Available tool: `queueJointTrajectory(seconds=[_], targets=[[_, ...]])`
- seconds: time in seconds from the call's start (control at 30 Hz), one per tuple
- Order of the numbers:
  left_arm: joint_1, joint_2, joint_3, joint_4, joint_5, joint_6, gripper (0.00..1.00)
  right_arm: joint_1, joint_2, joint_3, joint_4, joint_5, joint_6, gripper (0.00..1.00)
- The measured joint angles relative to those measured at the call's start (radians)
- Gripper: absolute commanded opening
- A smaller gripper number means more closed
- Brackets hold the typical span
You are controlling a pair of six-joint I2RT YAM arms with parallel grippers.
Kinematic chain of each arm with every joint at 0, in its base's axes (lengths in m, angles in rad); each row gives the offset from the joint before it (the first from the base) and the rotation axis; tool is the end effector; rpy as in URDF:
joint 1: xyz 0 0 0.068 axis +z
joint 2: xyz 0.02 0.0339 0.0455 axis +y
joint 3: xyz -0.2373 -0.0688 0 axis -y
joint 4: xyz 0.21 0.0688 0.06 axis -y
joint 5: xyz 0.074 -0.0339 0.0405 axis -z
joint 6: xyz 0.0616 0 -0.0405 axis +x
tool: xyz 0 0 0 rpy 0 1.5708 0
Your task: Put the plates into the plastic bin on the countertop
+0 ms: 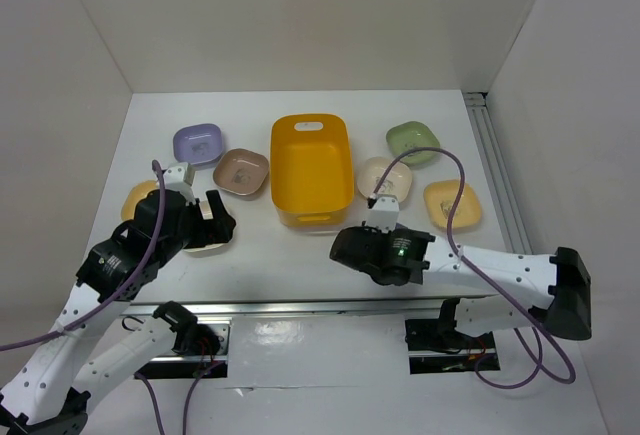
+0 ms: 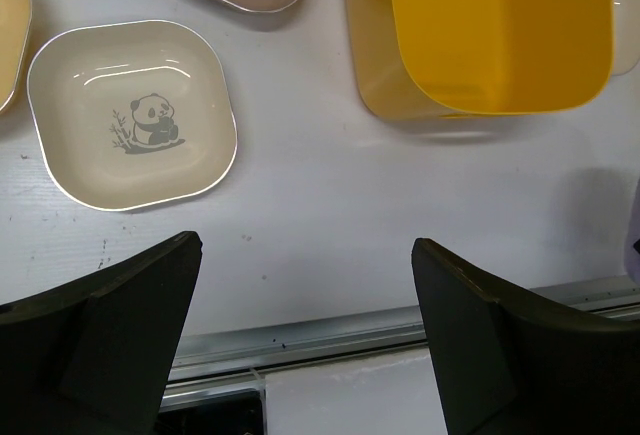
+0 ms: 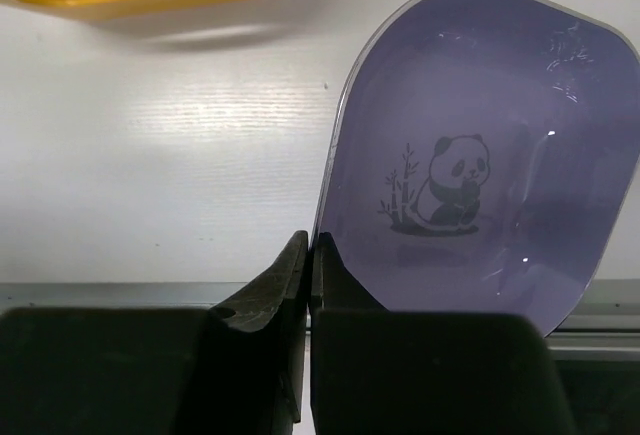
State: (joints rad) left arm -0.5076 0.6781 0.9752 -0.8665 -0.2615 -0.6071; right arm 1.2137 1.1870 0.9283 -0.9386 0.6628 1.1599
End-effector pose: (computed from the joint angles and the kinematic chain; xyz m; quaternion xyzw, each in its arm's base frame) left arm 0.1221 -0.0497 0.3092 -0.1058 0.8656 -0.1547 0.4644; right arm 0.1034 0.1687 0.2237 0.0354 0.9304 0.0430 0.3622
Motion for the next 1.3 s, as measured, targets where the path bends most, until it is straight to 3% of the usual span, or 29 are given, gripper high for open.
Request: queueJointTrajectory(seconds=[0.17, 0.37, 0.6, 0.77, 1.0, 1.3], targets=[[0.000, -0.002, 0.000, 0.000, -0.002, -0.002, 1.00, 0.007, -0.006, 0.177, -0.082, 0.052, -0.056, 0.00], [0.000, -0.007, 0.000, -0.001, -0.004, -0.002, 1.00, -0.031, 0.045, 0.498, -0.050, 0.095, -0.337, 0.00], [0.000, -0.006, 0.000, -0.001, -0.007, -0.003, 1.00, -0.286, 0.392, 0.877, 0.105, -0.105, -0.779, 0.00], [0.000, -0.005, 0.000, -0.001, -0.007, -0.003, 1.00, -0.434, 0.713, 1.092, 0.138, -0.271, -0.971, 0.00], [0.000, -0.003, 0.000, -0.001, -0.007, -0.003, 1.00, -0.494, 1.026, 1.273, 0.138, -0.333, -1.047, 0.00], [0.000, 0.006, 0.000, -0.001, -0.007, -0.003, 1.00, -0.490, 1.078, 1.271, 0.164, -0.380, -0.983, 0.00]])
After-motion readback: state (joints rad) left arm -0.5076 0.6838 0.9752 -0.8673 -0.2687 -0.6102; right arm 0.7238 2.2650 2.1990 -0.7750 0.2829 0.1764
